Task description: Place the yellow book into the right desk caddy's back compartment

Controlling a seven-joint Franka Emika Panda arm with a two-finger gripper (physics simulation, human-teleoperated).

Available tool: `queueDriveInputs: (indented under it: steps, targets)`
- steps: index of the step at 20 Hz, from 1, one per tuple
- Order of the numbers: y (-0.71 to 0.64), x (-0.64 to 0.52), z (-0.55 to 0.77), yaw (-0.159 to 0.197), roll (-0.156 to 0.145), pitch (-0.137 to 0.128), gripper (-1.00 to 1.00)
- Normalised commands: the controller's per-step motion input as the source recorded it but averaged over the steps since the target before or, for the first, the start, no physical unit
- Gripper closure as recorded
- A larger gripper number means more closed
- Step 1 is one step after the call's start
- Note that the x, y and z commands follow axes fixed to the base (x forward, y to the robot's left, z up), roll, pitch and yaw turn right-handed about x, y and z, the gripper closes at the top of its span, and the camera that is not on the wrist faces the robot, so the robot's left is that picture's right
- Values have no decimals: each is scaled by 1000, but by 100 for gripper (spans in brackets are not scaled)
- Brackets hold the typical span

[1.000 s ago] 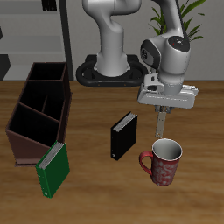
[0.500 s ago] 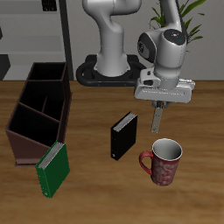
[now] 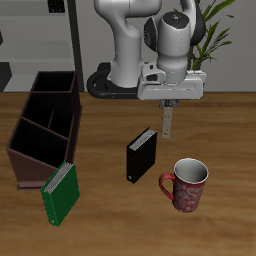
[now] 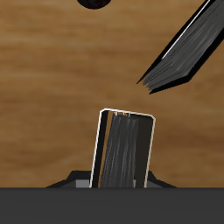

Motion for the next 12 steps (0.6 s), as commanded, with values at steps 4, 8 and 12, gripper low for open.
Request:
queueDriveInputs:
  steps: [4, 8, 12]
  targets:
    - [-580, -87, 374, 64, 3, -9, 100]
    - [-533, -100, 374, 31, 41, -15, 100]
    - [-618, -57, 371, -26, 73, 47, 100]
